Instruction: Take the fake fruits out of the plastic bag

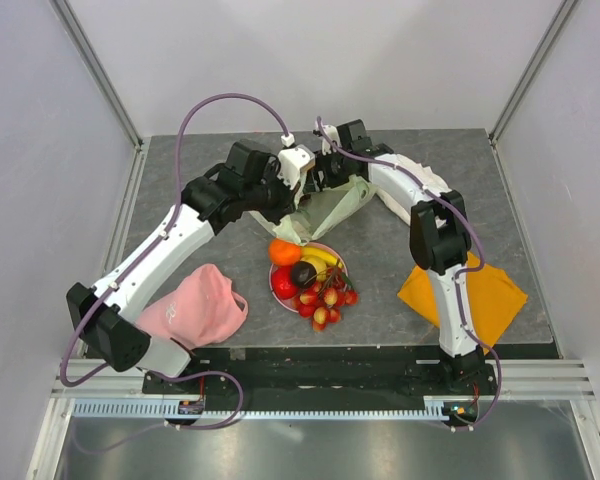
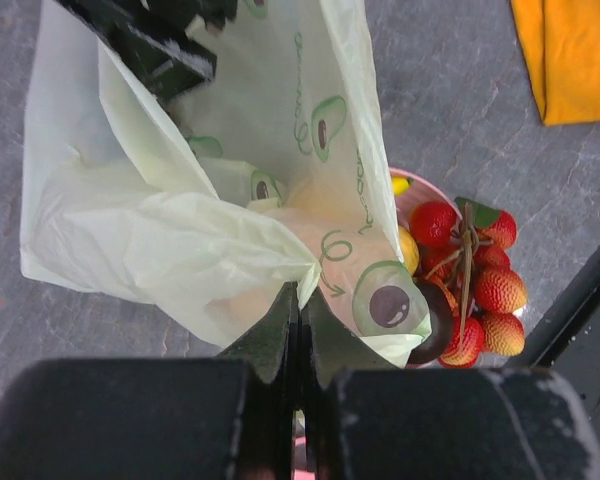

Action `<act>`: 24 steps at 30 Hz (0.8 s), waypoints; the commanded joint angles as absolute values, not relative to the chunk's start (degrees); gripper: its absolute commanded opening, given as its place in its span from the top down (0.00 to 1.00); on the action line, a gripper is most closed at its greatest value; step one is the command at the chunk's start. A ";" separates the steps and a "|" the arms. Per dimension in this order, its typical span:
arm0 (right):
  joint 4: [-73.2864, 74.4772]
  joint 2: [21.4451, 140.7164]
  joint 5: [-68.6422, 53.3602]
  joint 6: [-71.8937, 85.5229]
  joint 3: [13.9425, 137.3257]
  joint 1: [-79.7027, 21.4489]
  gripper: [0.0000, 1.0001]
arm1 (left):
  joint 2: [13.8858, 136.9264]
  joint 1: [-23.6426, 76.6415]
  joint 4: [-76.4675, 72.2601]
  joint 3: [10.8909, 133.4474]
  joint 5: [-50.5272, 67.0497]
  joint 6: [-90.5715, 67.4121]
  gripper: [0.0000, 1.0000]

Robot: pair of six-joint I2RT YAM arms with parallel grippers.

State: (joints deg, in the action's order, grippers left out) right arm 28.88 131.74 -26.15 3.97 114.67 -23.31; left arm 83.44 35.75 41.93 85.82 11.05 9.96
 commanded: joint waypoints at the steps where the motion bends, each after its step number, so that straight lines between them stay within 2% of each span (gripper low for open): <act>1: 27.86 132.02 -25.93 6.59 118.21 -23.91 0.26 | 80.95 35.60 37.44 85.69 11.16 11.34 0.98; 5: 28.21 125.70 -28.11 6.06 114.63 -23.82 0.29 | 80.68 35.60 35.78 85.61 9.32 11.51 0.99; 10: 29.79 122.96 -36.21 8.96 109.78 -24.87 0.45 | 80.60 35.42 34.72 84.29 6.60 9.67 0.98; 13: 30.59 123.75 -37.18 10.45 107.85 -25.40 0.48 | 80.42 34.72 33.93 83.85 4.05 8.35 0.98; 21: 30.32 129.54 -32.53 14.15 111.17 -26.89 0.41 | 79.19 34.19 34.63 83.67 5.10 8.61 0.98; 24: 29.80 131.65 -28.40 16.16 113.46 -27.16 0.30 | 78.84 34.10 34.72 83.32 5.80 8.88 0.98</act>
State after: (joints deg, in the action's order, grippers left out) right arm 30.61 129.14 -33.19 12.36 109.08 -26.87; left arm 81.97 34.20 37.06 83.96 5.85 9.85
